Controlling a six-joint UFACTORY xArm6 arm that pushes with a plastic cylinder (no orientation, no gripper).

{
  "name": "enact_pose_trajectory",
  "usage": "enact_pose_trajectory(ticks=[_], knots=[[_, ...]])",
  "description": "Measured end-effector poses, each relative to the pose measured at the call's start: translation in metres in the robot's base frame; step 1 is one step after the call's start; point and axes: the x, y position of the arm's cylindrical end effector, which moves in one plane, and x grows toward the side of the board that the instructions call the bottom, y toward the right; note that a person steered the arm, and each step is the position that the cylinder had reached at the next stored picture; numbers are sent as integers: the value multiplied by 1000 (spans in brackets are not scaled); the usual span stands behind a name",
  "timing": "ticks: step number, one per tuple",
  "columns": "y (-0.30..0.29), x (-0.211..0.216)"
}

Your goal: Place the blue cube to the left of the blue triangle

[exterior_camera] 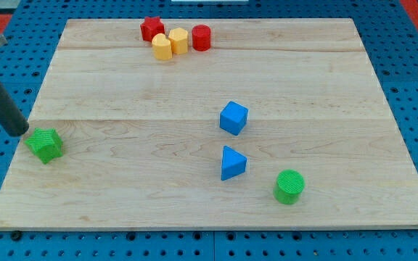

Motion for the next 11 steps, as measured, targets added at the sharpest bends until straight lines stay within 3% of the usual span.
enact_pose_trajectory(ticks=[1,2,3,5,6,7,10,11], knots=[[57,15],[69,-1],[133,-57],[318,-74],[337,-65],[274,-36],[354,-26],[287,-16]])
